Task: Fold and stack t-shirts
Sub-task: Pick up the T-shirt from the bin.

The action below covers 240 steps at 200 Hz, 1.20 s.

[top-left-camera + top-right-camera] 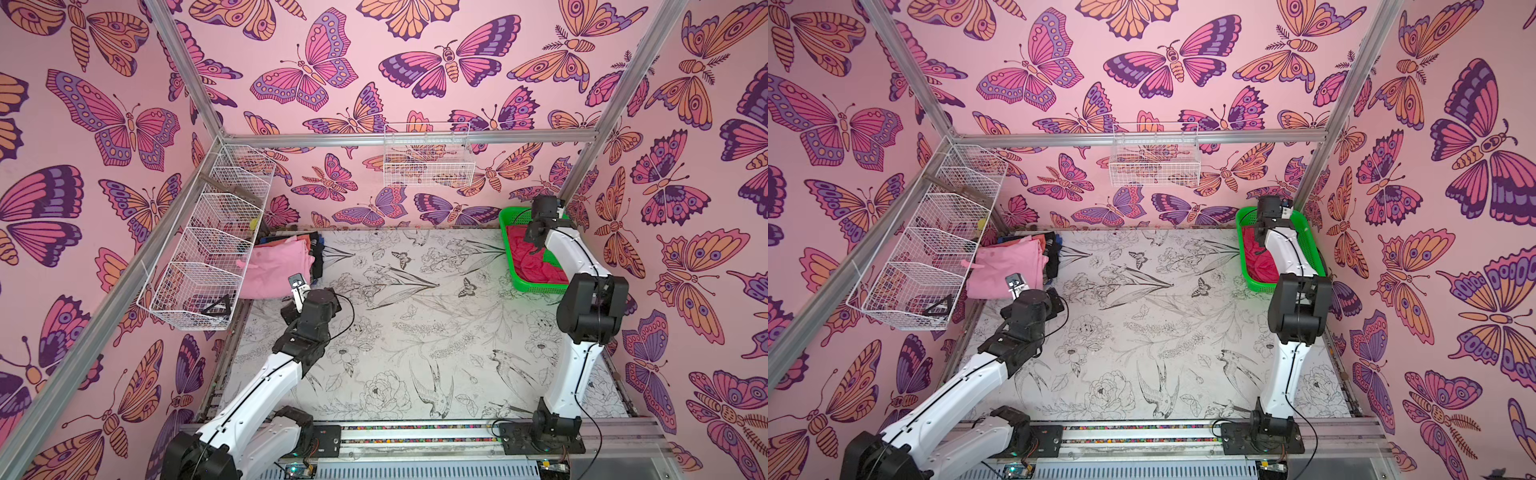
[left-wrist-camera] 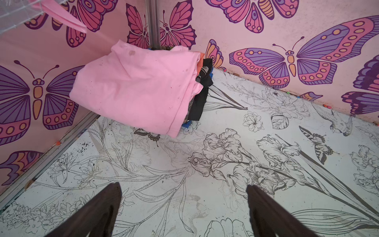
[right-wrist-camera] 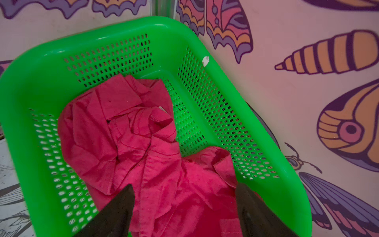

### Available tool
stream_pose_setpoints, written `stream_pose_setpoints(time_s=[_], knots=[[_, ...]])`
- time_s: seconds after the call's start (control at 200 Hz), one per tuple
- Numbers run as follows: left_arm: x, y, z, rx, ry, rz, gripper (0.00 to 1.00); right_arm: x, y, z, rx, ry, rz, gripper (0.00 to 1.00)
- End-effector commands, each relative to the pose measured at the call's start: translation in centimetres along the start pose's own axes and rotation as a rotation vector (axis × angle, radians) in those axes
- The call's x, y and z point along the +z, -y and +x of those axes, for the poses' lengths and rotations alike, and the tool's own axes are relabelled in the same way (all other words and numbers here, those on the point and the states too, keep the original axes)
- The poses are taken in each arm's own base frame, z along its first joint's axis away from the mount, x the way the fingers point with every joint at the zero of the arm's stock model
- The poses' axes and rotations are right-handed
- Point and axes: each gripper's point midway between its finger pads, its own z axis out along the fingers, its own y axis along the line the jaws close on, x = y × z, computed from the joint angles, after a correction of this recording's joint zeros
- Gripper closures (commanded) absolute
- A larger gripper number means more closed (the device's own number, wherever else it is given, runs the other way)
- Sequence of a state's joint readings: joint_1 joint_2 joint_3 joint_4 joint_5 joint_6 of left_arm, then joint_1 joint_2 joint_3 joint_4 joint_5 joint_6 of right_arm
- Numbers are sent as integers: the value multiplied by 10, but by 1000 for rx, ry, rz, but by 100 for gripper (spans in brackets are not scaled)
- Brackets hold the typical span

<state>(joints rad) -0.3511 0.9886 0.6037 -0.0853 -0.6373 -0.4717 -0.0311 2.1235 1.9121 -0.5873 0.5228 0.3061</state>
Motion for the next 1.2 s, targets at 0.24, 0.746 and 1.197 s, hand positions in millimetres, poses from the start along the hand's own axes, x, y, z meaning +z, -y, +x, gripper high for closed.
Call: stream_pose_setpoints(time_s=[0.24,0.746,1.197], knots=[[-5,-3,-5,43,13,-40,0,17,-12,31,108,-197,-75,20],[-10,0,-6,61,21,-27,0,38,-20,65,389,-471,-195,28],[-10,4,-4,83,18,-23,0,61,-33,85,434,-554,-255,17]])
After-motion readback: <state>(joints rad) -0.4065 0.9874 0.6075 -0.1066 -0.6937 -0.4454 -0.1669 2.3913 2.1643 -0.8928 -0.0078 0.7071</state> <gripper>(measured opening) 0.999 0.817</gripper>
